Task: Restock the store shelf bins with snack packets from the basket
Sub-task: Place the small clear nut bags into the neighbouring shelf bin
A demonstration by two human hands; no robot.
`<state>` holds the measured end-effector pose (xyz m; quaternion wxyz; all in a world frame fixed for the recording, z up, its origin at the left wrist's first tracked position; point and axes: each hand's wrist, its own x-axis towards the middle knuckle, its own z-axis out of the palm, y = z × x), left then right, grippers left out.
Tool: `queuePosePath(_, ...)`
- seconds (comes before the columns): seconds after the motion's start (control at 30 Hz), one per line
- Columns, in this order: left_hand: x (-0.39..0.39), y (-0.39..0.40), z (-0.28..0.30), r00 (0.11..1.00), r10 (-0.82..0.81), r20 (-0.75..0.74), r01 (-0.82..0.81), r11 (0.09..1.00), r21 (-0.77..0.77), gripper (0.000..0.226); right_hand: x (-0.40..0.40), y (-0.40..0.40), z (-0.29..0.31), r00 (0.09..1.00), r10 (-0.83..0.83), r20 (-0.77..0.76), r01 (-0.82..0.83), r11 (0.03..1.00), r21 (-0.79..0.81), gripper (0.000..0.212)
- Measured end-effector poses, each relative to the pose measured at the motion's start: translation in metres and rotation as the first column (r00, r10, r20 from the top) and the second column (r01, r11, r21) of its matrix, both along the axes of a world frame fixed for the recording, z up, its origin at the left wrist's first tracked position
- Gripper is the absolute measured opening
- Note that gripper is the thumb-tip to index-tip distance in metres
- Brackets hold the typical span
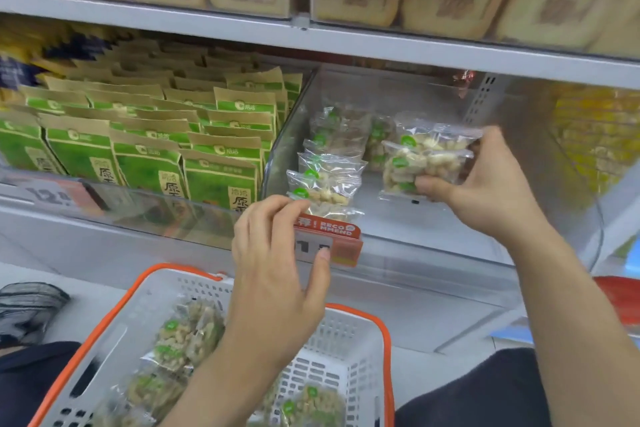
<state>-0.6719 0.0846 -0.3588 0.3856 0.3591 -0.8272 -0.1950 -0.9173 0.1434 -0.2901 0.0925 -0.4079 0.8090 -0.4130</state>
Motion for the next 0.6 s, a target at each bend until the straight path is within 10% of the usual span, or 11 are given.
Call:
queuePosePath(0.2,-0.003,-0.004,-0.002,0.999,0.042,0.030,-0.039,0.995,-0.096,0.042,-0.006,-0.036,-0.006,0.980,-0.039,0.194,0.020,0.995,0.098,0.053)
queuePosePath(0.6,0.001,-0.006,-0.005,0.996,-0.004,0.092,0.011,0.996,-0.084,0.047,-0.007,-0.051,-0.012,0.989,-0.119,-0.091,0.147,0.897,0.416,0.070)
